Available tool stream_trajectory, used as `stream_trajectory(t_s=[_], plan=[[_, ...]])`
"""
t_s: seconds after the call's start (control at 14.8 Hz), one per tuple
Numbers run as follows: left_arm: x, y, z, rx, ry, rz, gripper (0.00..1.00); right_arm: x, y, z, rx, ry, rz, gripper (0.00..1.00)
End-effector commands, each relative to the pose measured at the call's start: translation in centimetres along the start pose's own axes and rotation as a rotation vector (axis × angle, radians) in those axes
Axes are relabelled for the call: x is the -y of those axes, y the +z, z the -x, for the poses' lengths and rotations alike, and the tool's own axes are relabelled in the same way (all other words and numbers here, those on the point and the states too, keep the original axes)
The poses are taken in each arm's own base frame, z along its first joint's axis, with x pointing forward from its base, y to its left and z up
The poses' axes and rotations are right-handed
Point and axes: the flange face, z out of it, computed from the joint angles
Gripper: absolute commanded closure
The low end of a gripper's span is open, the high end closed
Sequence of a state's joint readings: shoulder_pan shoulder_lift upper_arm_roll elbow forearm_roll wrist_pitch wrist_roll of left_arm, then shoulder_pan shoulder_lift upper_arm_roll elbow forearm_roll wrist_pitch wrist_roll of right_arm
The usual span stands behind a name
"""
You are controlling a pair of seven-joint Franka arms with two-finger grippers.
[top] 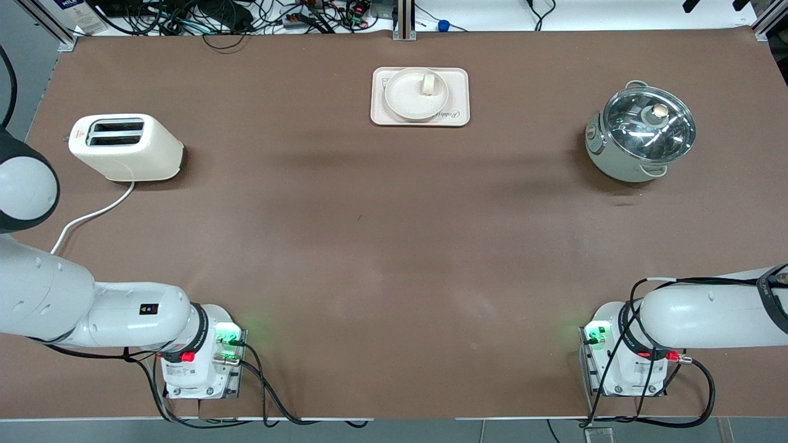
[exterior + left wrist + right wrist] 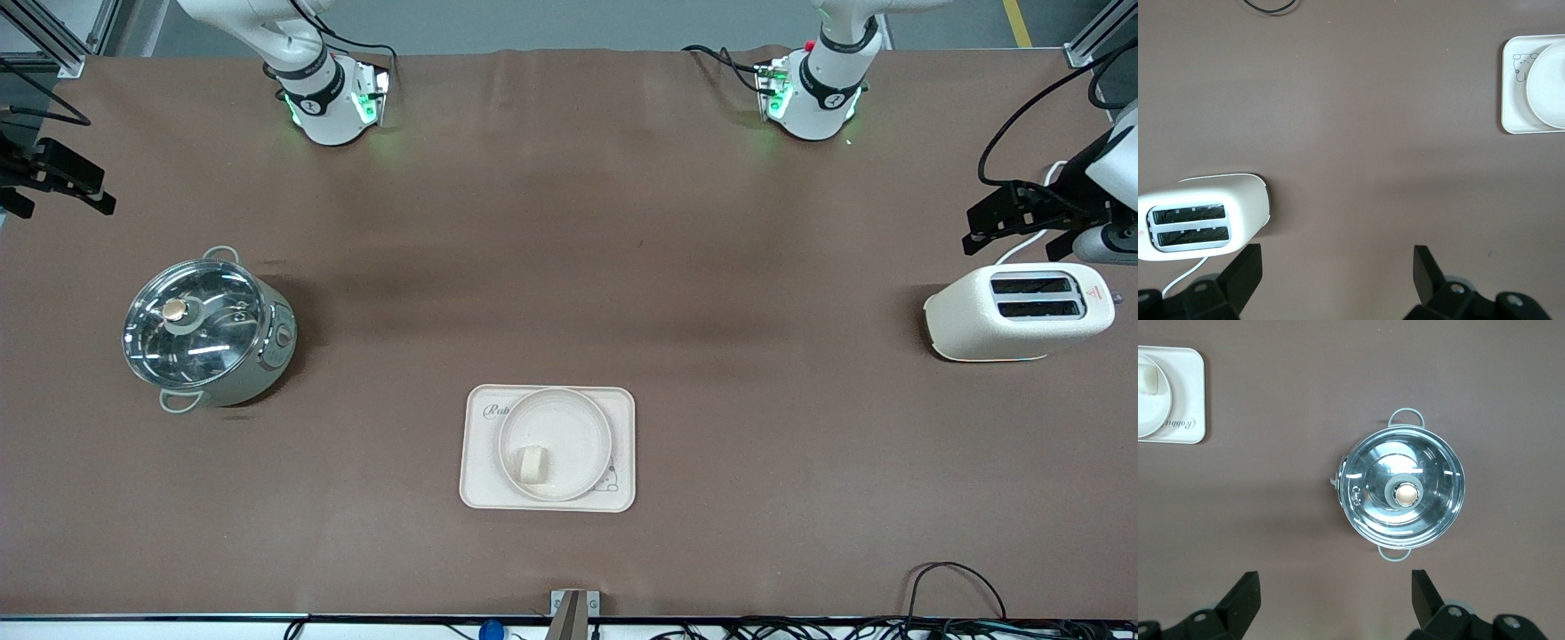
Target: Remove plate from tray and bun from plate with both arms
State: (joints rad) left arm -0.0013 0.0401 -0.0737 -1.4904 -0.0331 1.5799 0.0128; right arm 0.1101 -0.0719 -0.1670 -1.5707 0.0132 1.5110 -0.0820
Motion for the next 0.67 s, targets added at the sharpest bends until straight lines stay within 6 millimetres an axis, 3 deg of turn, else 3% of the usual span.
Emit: stream_trajectory(t_s=[0.0, 0.13, 0.2, 0.34, 0.4, 0.61], plan=[[-0.5, 0.3, -0.1, 0.016, -0.005, -0.007, 0.0, 0.4, 0.9, -0.7, -0.022, 0.001, 0.011, 0.0], [-0.6, 0.8, -0.2, 0.025, -0.002, -0.007, 0.0, 1.5, 2.1, -2.0, -0.033, -0.012, 0.014, 0.0], [-0.8, 2.1, -0.8, 0.047, -0.002, 0.0, 0.0, 2.2, 3.0, -3.1, -0.047, -0.018, 0.004, 0.0], [-1.9, 2.5, -1.3, 0.039, 0.008, 0.028, 0.0, 3.0, 5.7, -5.3, -0.046, -0.009, -0.071, 0.0], [-2.3, 3.7, -2.1, 0.045, 0.01, 0.048, 0.0, 3.4, 7.1, -6.8, -0.049, -0.004, -0.101, 0.0], [-6.6, 7.8, -4.3, 0.049, -0.048, 0.052, 0.0, 7.0, 11.7, -10.8, -0.064, -0.052, -0.095, 0.09]])
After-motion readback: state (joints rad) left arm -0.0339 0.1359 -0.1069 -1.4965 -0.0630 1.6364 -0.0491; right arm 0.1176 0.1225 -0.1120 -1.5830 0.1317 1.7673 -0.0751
